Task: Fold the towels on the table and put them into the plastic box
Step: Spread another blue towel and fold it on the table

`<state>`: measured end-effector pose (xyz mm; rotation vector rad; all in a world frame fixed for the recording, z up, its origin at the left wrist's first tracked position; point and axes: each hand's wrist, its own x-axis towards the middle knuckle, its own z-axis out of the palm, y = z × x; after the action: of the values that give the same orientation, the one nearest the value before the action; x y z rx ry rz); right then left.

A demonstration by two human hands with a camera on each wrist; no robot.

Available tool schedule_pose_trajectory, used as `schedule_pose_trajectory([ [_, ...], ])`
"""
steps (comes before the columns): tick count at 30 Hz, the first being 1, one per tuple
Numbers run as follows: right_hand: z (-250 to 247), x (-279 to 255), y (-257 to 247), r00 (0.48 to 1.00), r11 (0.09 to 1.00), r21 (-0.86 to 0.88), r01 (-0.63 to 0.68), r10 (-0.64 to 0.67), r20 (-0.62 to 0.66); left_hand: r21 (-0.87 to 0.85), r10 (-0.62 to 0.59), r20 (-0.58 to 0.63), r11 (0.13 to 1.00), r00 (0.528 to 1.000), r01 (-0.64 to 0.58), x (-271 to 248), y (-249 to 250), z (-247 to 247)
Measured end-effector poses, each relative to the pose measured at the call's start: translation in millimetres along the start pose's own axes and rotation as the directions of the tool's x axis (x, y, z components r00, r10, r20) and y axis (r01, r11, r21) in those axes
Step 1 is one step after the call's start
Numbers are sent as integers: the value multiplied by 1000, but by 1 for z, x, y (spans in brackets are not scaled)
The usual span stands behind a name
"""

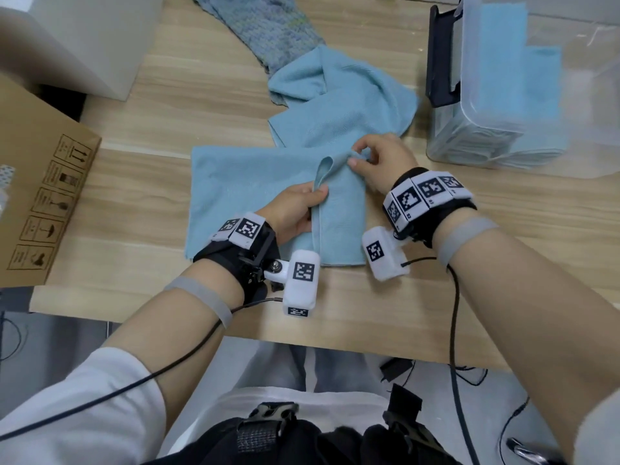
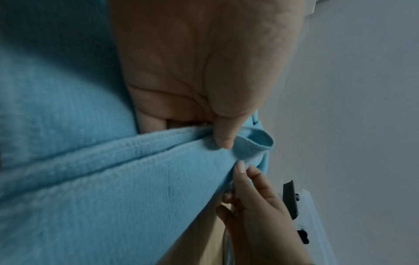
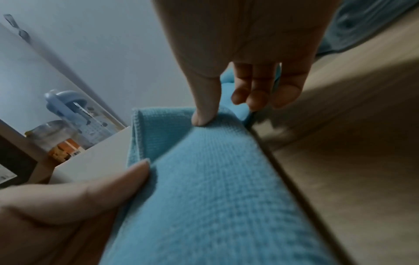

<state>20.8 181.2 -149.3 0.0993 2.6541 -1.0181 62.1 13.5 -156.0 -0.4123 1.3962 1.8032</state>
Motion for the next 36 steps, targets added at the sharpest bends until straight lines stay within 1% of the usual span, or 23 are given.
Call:
schedule_pose_trajectory([
  [3,8,10,-4,999,998,-33,-51,51,2,21,-37,-60,999,998,38,-4,6,-5],
  [6,13,7,-8,990,990,67,-127,131,-56,104,-51,-94,993,994,60,-10,15,-14],
  [8,10,-3,-7,970,965,164,-207,224,-93,167,-3,-155,986,988,29,-15,21,-24],
  [10,9,-16,1,944,928,225,-297,320,-75,162,76,-228,986,971,-39,-20,25,-36],
  [11,9,-24,4,934,914,223,-338,355,-39,150,102,-227,986,969,-69,-21,26,-41],
  [12,12,-32,7,924,904,205,-374,383,-1,150,104,-191,986,976,-76,-24,27,-43],
  [14,17,-43,7,913,901,148,-407,403,60,202,51,-66,979,997,-36,-27,26,-40],
  [16,20,-47,3,923,921,73,-382,376,81,276,15,7,961,1000,-16,-26,23,-34],
  [18,20,-48,-7,932,937,2,-350,348,104,287,39,16,957,999,-42,-23,23,-29],
  [19,20,-49,-12,933,938,12,-345,342,110,276,49,14,960,999,-51,-21,24,-29],
  [20,20,-49,-15,935,938,43,-343,336,116,261,50,15,964,999,-52,-20,25,-28],
  [22,22,-51,-21,950,936,169,-309,295,103,224,40,25,974,999,-45,-17,27,-30],
  [24,25,-53,-31,971,928,288,-237,223,83,176,24,40,984,999,-31,-17,27,-34],
  [26,31,-55,-42,990,928,345,-138,120,73,98,8,43,995,999,-12,-17,28,-41],
  [29,43,-53,-58,989,923,383,-32,-25,145,-2,-4,61,1000,998,4,-20,29,-58],
  [31,49,-51,-65,971,911,413,-7,-92,221,-77,15,113,997,994,-6,-24,28,-69],
  [32,52,-50,-67,961,905,426,-5,-113,252,-110,37,115,994,993,-24,-26,28,-73],
  [33,54,-50,-69,954,898,439,-4,-128,270,-111,64,95,992,993,-53,-27,27,-78],
  [34,56,-50,-71,952,894,448,-3,-134,274,-74,88,54,994,995,-84,-28,26,-81],
  [36,60,-49,-72,969,883,470,-20,-98,226,61,122,-55,991,991,-119,-28,26,-86],
])
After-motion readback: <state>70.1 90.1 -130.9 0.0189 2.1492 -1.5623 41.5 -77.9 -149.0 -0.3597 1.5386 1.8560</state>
